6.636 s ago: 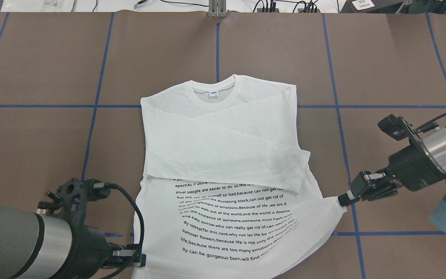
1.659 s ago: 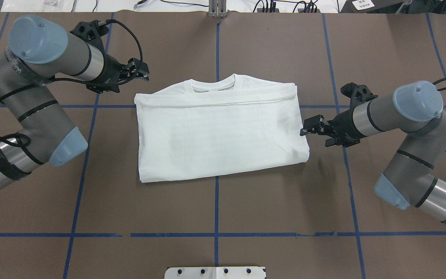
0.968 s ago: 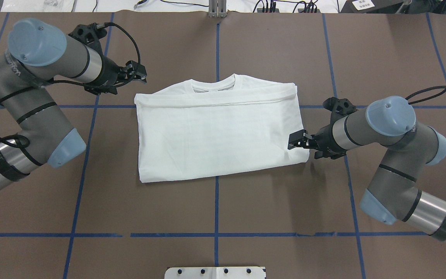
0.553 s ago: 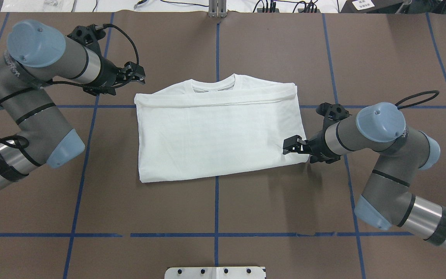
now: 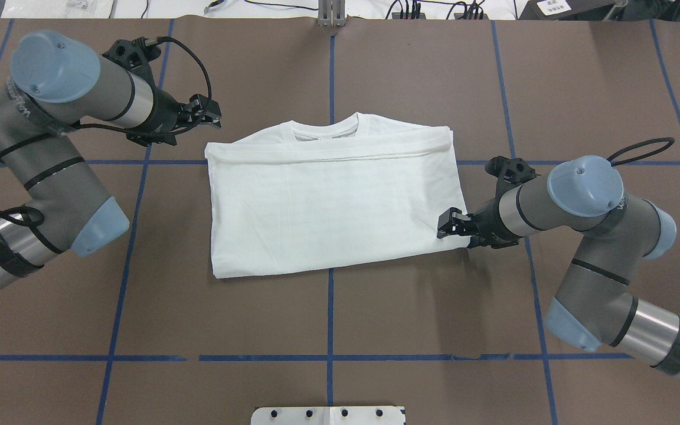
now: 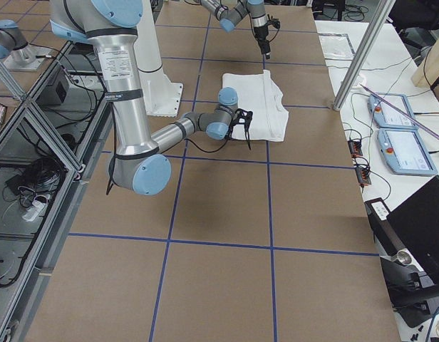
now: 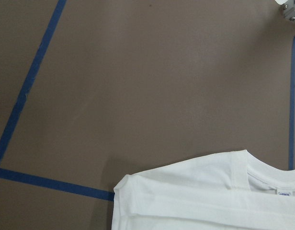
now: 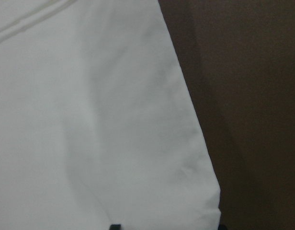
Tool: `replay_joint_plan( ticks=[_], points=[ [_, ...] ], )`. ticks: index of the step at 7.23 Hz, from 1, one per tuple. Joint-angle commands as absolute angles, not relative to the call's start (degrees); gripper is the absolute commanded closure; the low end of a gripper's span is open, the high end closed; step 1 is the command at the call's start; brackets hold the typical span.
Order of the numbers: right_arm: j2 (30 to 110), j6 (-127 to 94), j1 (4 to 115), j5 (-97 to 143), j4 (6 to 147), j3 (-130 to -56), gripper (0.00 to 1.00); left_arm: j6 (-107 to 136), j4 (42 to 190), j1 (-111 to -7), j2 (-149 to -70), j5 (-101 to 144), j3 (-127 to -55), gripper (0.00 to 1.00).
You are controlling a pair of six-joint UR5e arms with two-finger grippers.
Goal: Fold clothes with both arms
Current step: 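Drag the shirt edge with the right gripper toward the robot, rotating it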
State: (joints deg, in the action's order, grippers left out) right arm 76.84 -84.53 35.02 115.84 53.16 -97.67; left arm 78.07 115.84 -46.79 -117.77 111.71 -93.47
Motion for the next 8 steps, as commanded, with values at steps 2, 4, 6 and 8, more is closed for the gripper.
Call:
replay_joint_plan(
  ticks=[2,4,6,8],
  points=[
    [78.3,-84.3,35.8,115.9,53.2,-100.0,1.0,78.0,115.8,-46.7,-117.8,111.7,-93.3,0.0],
    [82.3,-83.8,35.9,115.8,53.2,-103.7,1.0,78.0,115.8,-46.6,-117.9,111.7,-93.3,0.0],
    [89.9,-83.7,35.6,115.8,53.1,-110.0,1.0,78.3,115.8,-46.6,-118.1,111.7,-93.3,0.0],
    [95.2,-83.7,29.7,115.9,53.1,-116.9,1.0,78.3,115.8,-46.6,-118.0,111.7,-93.4,0.0]
  ],
)
